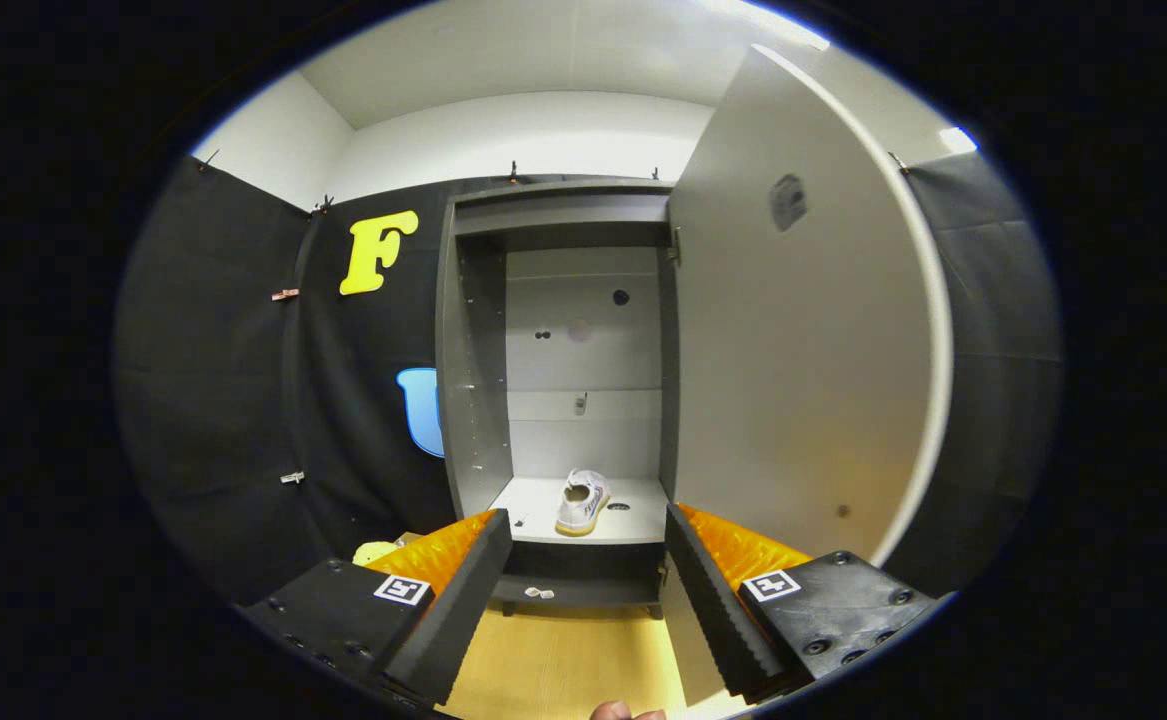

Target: Open the shoe cabinet door, grab the shoes and put them into the shoe cabinet, then close the shoe cabinet door.

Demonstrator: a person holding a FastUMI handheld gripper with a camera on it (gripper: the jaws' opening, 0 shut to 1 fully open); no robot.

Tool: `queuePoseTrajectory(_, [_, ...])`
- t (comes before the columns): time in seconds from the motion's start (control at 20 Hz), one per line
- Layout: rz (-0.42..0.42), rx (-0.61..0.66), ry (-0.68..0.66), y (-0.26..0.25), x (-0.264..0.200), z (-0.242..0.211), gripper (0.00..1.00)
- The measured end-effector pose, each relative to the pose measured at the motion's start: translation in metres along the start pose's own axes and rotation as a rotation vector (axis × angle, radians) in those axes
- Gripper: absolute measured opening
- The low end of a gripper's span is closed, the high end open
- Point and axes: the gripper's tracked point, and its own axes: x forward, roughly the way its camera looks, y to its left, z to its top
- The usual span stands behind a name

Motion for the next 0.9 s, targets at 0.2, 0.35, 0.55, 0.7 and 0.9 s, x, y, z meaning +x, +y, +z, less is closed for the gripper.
queuePoseTrajectory(0.2, [-0.049, 0.007, 0.005, -0.043, -0.049, 0.003, 0.97])
queuePoseTrajectory(0.35, [-0.157, 0.044, 0.004, -0.094, -0.074, 0.004, 0.97])
queuePoseTrajectory(0.55, [-0.3, 0.061, 0.034, -0.164, -0.08, -0.01, 0.97])
queuePoseTrajectory(0.7, [-0.346, 0.041, 0.038, -0.201, -0.067, -0.016, 0.97])
queuePoseTrajectory(0.9, [-0.364, 0.009, 0.043, -0.23, -0.033, -0.019, 0.98])
